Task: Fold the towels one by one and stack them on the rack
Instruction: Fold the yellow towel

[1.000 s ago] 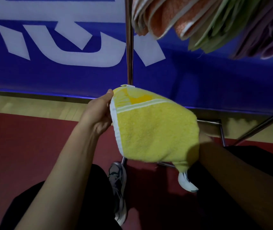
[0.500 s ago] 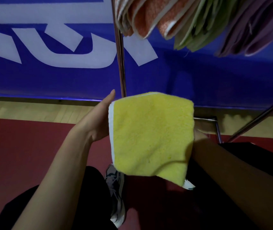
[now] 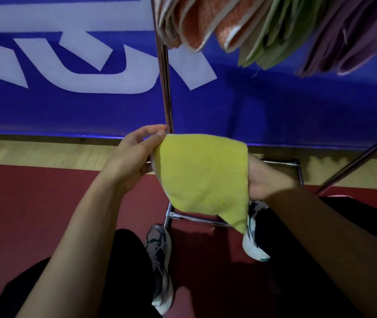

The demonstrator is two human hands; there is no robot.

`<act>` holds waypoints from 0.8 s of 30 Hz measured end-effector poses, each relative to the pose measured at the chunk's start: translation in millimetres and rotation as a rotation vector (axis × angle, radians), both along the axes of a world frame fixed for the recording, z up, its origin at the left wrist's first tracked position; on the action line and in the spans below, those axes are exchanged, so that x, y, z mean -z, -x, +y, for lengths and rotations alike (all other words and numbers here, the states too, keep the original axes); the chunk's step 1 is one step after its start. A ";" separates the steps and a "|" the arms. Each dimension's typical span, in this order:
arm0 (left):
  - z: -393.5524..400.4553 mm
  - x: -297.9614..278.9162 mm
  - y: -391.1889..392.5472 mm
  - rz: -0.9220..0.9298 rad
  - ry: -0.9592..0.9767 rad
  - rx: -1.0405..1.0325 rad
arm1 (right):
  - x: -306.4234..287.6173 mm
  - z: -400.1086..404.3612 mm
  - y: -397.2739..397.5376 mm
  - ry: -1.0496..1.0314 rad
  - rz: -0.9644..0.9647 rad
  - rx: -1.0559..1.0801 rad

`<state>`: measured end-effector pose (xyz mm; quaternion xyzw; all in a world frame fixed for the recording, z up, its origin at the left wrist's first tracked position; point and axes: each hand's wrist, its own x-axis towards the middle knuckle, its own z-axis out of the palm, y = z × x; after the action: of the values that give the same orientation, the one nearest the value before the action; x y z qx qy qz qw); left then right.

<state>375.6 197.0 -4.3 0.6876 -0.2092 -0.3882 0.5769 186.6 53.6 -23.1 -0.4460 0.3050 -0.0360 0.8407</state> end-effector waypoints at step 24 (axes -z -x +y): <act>0.8 19.2 -9.2 -0.520 -0.295 -0.068 | 15.2 -32.8 -6.5 1.119 0.136 0.165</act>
<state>384.7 197.9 -23.4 0.8469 -0.2681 -0.2058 0.4105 193.1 20.8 -38.4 -0.7994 0.3268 -0.2286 0.4494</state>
